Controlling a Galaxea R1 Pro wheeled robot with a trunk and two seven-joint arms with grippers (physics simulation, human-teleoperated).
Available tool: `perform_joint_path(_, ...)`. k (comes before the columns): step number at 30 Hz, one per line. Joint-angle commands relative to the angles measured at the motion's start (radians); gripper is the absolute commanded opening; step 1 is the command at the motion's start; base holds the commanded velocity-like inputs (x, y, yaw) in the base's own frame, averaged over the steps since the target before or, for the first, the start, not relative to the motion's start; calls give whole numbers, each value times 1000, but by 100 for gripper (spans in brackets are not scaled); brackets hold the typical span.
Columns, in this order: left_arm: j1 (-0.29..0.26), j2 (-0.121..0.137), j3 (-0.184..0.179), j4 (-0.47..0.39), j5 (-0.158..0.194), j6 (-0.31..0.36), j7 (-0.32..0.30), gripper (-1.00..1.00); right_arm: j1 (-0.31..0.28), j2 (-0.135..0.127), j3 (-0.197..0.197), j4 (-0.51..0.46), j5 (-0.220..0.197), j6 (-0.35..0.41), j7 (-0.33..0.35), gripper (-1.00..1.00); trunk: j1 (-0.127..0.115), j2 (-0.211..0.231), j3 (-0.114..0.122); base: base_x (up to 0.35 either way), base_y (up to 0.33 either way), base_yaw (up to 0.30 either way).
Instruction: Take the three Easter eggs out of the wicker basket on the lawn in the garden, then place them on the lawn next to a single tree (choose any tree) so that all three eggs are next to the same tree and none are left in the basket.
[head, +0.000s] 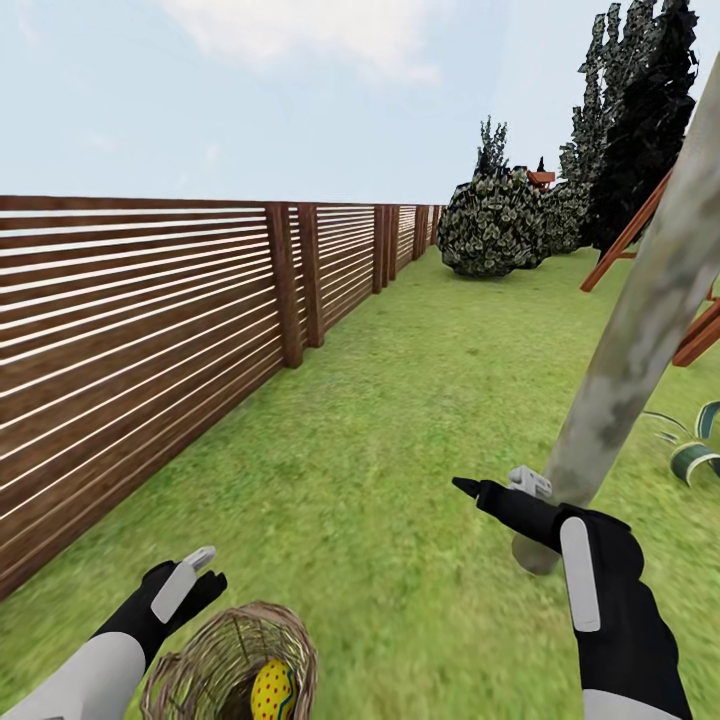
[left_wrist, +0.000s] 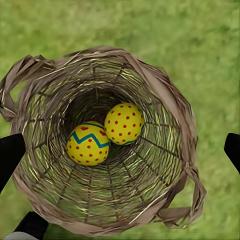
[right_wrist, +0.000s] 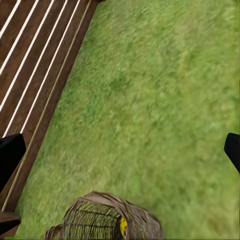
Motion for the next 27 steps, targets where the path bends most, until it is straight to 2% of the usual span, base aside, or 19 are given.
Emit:
perform_joint_path(1, 0, 0, 1, -2, 10, -1, 7, 100, -1, 1, -2, -3, 2, 5, 5, 100, 4, -8, -4, 0, 0, 0)
perform_joint_path(15, 0, 0, -2, 0, 6, -44, -25, 100, -1, 1, -1, -13, 2, 5, 5, 100, 58, -106, -48, 0, 0, 0)
perform_joint_path(27, 0, 0, -3, 0, 6, -52, -31, 100, -1, 1, 0, -14, 2, 5, 5, 100, 104, -190, -86, 0, 0, 0)
